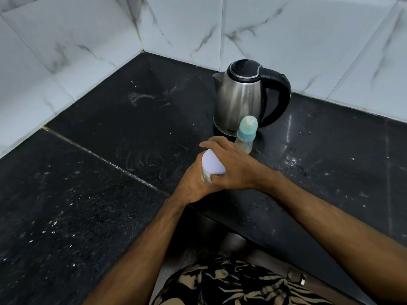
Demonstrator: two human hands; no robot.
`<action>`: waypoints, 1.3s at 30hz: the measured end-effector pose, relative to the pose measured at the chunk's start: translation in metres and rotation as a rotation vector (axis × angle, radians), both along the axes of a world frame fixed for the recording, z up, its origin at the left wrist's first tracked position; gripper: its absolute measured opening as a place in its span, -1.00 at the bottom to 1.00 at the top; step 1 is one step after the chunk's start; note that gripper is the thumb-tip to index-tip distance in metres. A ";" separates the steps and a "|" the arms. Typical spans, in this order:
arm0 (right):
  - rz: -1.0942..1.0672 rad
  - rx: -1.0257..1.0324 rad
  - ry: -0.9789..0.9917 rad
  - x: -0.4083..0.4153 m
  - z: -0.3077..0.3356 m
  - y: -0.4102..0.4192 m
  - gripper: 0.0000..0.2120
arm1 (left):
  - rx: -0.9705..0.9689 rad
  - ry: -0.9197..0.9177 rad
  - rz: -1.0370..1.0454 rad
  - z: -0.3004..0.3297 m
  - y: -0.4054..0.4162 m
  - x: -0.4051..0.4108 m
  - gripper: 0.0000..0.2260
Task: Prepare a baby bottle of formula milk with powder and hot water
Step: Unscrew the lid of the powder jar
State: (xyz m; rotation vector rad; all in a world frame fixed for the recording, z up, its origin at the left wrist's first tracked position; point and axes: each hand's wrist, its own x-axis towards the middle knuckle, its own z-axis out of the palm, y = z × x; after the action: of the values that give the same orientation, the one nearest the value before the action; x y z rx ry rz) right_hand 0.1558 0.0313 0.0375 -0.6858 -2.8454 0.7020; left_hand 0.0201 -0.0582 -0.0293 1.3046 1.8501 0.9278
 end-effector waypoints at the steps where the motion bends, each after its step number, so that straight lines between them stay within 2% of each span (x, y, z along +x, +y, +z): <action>1: -0.005 0.018 0.010 0.000 -0.002 -0.001 -0.18 | 0.004 0.000 0.002 -0.001 0.001 0.001 -0.19; 6: -0.142 0.245 -0.058 -0.002 -0.003 0.000 -0.20 | -0.006 -0.070 0.014 0.008 0.005 0.006 -0.17; 12: 0.001 0.009 0.027 0.000 -0.002 0.000 -0.23 | 0.021 0.010 -0.010 -0.003 0.001 -0.002 -0.22; 17: -0.113 0.232 -0.030 -0.002 -0.001 0.002 -0.23 | 0.028 -0.048 -0.012 -0.003 0.001 -0.002 -0.18; 19: -0.052 0.189 -0.033 -0.003 -0.002 0.001 -0.28 | 0.030 -0.009 -0.015 -0.005 0.001 -0.002 -0.20; 23: 0.037 0.004 0.035 -0.002 -0.006 0.001 -0.22 | 0.034 -0.005 -0.017 -0.004 0.001 -0.002 -0.21; 28: -0.148 0.251 0.017 -0.006 -0.008 0.000 -0.21 | 0.023 -0.077 -0.010 -0.007 0.001 -0.002 -0.18; 31: -0.076 0.146 0.004 -0.006 -0.007 0.001 -0.27 | 0.021 -0.028 -0.012 -0.005 0.001 -0.002 -0.18; 34: 0.002 -0.002 0.052 -0.004 -0.007 0.001 -0.22 | 0.020 -0.019 -0.012 -0.005 0.001 -0.002 -0.20; 39: -0.112 0.216 -0.019 -0.003 -0.005 0.002 -0.17 | 0.007 -0.059 0.001 -0.004 0.000 -0.001 -0.16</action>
State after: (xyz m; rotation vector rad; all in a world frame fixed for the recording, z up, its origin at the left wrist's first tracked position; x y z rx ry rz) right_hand 0.1529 0.0334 0.0324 -0.8115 -2.8156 0.3665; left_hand 0.0193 -0.0587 -0.0335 1.2673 1.8040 0.9641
